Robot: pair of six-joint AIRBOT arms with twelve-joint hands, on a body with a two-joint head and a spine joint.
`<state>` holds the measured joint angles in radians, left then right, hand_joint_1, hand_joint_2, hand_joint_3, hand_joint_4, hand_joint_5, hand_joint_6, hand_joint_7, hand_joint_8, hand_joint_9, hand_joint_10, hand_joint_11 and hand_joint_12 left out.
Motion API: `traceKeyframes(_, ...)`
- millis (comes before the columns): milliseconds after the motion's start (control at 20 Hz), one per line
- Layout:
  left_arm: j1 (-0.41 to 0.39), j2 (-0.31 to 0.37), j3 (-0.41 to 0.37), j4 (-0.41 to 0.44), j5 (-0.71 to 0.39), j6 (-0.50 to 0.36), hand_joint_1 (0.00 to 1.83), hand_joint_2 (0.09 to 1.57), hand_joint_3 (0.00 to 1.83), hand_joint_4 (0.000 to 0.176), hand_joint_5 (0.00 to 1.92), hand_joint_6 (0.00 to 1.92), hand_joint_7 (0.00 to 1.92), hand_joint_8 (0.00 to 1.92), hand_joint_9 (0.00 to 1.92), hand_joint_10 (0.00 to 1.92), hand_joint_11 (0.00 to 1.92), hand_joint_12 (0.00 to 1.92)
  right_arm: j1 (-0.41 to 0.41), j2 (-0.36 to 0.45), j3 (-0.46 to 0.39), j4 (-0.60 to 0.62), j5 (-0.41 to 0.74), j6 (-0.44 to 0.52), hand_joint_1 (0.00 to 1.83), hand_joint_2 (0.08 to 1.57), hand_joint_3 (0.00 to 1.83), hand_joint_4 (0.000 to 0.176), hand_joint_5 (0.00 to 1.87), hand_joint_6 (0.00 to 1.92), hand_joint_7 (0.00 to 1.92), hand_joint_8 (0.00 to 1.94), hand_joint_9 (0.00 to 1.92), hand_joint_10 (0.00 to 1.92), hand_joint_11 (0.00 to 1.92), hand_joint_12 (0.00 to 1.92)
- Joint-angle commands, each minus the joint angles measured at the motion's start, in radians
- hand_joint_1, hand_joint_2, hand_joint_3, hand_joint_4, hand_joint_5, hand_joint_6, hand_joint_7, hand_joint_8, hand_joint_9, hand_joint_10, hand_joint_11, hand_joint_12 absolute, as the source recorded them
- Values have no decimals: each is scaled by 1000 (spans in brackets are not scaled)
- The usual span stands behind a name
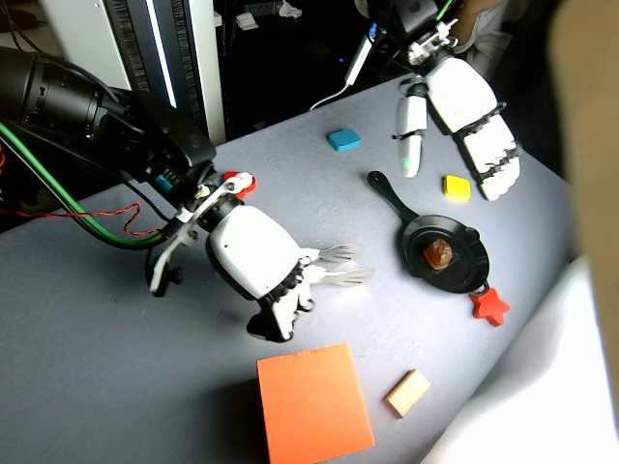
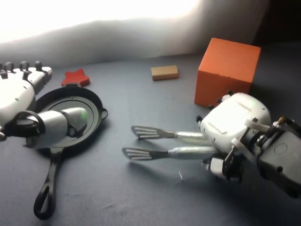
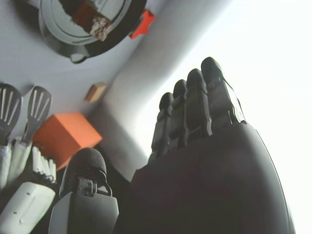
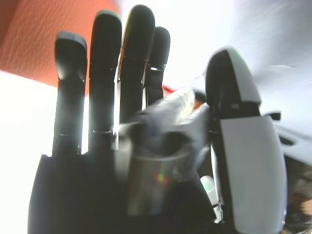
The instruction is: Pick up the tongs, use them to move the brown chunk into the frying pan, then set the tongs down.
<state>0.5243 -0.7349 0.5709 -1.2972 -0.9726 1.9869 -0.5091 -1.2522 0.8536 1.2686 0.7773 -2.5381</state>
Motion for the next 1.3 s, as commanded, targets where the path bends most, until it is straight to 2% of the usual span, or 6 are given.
traceKeyframes(0,-14,-3,-3,75,-65,4,0,1206,0,0,69,6,85,4,76,3,0,275,7,9,-9,-79,50,-1,449,1241,0,0,466,579,712,343,578,754,246,1503)
traceKeyframes(700,-31,-53,-32,75,-53,29,0,1201,0,0,44,1,72,1,63,2,0,223,-32,74,-109,-79,26,-60,158,977,0,0,10,2,71,4,40,52,0,140)
traceKeyframes(900,-47,-56,-35,75,-53,48,0,1204,0,0,116,17,134,12,120,15,0,365,-11,161,-184,-79,11,-37,97,1011,2,0,120,33,200,24,173,71,0,732)
traceKeyframes(1050,-48,-57,-44,75,-67,54,107,1226,1,0,451,42,524,27,474,57,0,945,48,286,-282,-79,-81,-30,163,1096,9,0,500,125,670,54,524,212,0,1357)
traceKeyframes(1200,-47,-56,-49,76,-70,56,123,1225,0,0,484,37,562,23,512,57,0,1033,114,409,-339,-79,-210,-1,167,1103,7,0,529,128,709,52,549,234,0,1410)
traceKeyframes(1250,-48,-56,-50,76,-70,56,135,1272,0,0,682,87,806,127,650,445,123,1382,136,437,-347,-79,-246,-3,257,1140,6,0,836,194,975,92,768,446,196,1506)
